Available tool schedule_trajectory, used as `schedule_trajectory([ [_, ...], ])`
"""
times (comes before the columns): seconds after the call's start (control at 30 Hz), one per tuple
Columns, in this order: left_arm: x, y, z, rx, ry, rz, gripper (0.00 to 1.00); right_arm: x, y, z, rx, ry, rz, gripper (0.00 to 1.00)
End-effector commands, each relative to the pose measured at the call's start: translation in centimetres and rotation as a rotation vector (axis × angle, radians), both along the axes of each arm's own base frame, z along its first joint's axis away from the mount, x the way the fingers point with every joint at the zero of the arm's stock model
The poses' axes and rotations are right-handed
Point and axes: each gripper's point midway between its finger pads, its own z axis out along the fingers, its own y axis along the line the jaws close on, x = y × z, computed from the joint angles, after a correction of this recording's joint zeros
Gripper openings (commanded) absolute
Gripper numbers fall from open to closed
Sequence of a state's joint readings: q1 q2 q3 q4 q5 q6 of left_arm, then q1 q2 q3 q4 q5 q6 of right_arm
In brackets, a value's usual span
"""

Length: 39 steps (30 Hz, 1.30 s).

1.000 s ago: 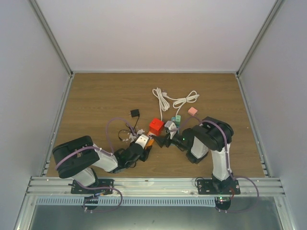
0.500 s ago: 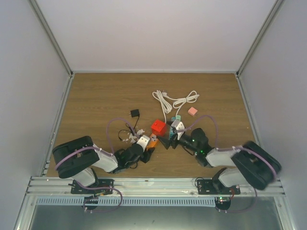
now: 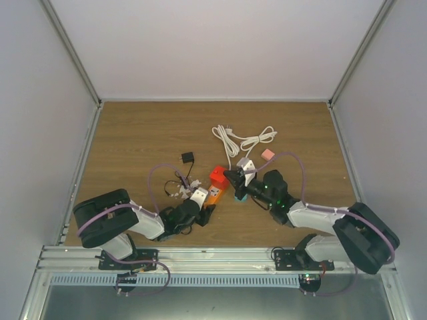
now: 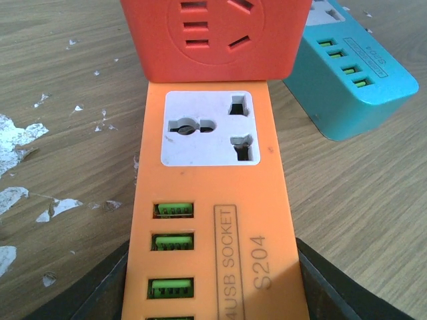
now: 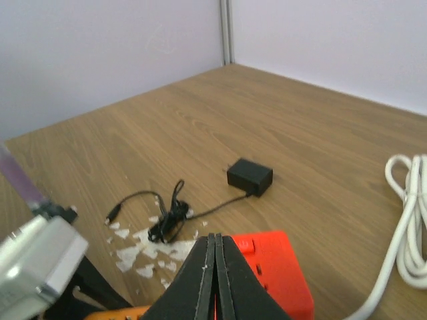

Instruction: Insert the plug

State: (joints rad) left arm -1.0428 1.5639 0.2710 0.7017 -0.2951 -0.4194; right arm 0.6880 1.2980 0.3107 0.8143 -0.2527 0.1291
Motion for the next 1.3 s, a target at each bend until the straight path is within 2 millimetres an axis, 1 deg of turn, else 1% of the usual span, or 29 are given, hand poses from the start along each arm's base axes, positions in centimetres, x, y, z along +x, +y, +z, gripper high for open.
schedule_trajectory([
  [0.0, -0.2, 1.7, -2.5, 0.093, 0.051, 0.054, 0.18, 0.4, 0.7, 3.3, 0.007, -0.057, -0.001, 0.01],
  [0.1, -0.2, 1.5, -2.6, 0.106, 0.049, 0.057, 0.18, 0.8, 1.0, 4.0, -0.004, -0.07, -0.007, 0.01],
  [0.17, -0.2, 1.5, -2.6, 0.109, 0.046, 0.058, 0.18, 1.1, 1.1, 3.7, -0.01, -0.065, -0.008, 0.0],
  [0.2, -0.2, 1.5, -2.6, 0.112, 0.046, 0.059, 0.18, 1.2, 1.2, 3.1, -0.018, -0.052, -0.01, 0.0],
  [0.27, -0.2, 1.5, -2.6, 0.112, 0.045, 0.058, 0.18, 1.5, 1.5, 1.3, -0.041, -0.021, -0.009, 0.0],
  [0.3, -0.2, 1.4, -2.6, 0.112, 0.045, 0.057, 0.18, 1.9, 1.7, -0.6, -0.069, 0.014, -0.011, 0.01],
  [0.33, -0.2, 1.4, -2.6, 0.114, 0.045, 0.059, 0.18, 2.0, 1.9, -1.3, -0.077, 0.024, -0.009, 0.01],
  [0.37, -0.2, 1.4, -2.7, 0.116, 0.046, 0.058, 0.18, 2.1, 2.0, -3.7, -0.11, 0.067, -0.003, 0.01],
  [0.43, -0.2, 1.4, -2.7, 0.12, 0.047, 0.059, 0.18, 2.1, 2.0, -6.7, -0.138, 0.125, -0.001, 0.01],
  [0.5, -0.2, 1.4, -2.8, 0.126, 0.048, 0.064, 0.18, 1.7, 1.6, -8.3, -0.132, 0.162, 0.002, 0.0],
  [0.57, -0.1, 1.4, -2.9, 0.131, 0.05, 0.067, 0.18, 1.2, 1.2, -8.5, -0.118, 0.169, 0.002, 0.01],
  [0.6, -0.1, 1.3, -2.9, 0.133, 0.051, 0.067, 0.18, 1.1, 1.0, -8.3, -0.115, 0.165, 0.0, 0.0],
  [0.67, 0.0, 1.3, -3.0, 0.138, 0.051, 0.069, 0.18, 1.0, 0.8, -6.9, -0.099, 0.138, -0.007, 0.01],
  [0.77, 0.1, 1.3, -3.1, 0.147, 0.053, 0.083, 0.19, 0.6, 0.2, -2.9, -0.04, 0.058, -0.017, 0.0],
  [0.8, 0.1, 1.4, -3.1, 0.154, 0.055, 0.087, 0.19, 0.4, -0.2, -1.3, -0.011, 0.022, -0.024, 0.02],
  [0.83, 0.3, 1.4, -3.0, 0.156, 0.053, 0.096, 0.19, 0.2, -0.6, 0.4, 0.018, -0.016, -0.04, 0.13],
  [0.9, 0.5, 1.4, -3.0, 0.166, 0.053, 0.11, 0.21, -0.2, -2.0, 3.6, 0.077, -0.084, -0.088, 0.55],
  [0.97, 0.6, 1.4, -2.9, 0.177, 0.053, 0.122, 0.22, -0.2, -4.1, 6.0, 0.125, -0.131, -0.18, 0.93],
  [1.0, 0.7, 1.2, -2.8, 0.178, 0.051, 0.126, 0.22, -0.2, -5.1, 6.8, 0.14, -0.143, -0.225, 0.99],
  [1.07, 0.9, 1.1, -2.6, 0.186, 0.045, 0.14, 0.24, 0.2, -6.7, 7.6, 0.147, -0.139, -0.301, 1.0],
  [1.17, 1.5, 0.9, -2.2, 0.216, 0.031, 0.172, 0.28, 1.4, -8.9, 6.9, 0.157, -0.064, -0.395, 1.0],
  [1.2, 1.6, 0.9, -2.2, 0.231, 0.027, 0.18, 0.31, 1.8, -9.5, 6.4, 0.155, -0.044, -0.412, 1.0],
  [1.27, 2.1, 0.6, -1.9, 0.255, 0.015, 0.205, 0.44, 2.7, -10.8, 5.3, 0.171, 0.013, -0.457, 1.0],
])
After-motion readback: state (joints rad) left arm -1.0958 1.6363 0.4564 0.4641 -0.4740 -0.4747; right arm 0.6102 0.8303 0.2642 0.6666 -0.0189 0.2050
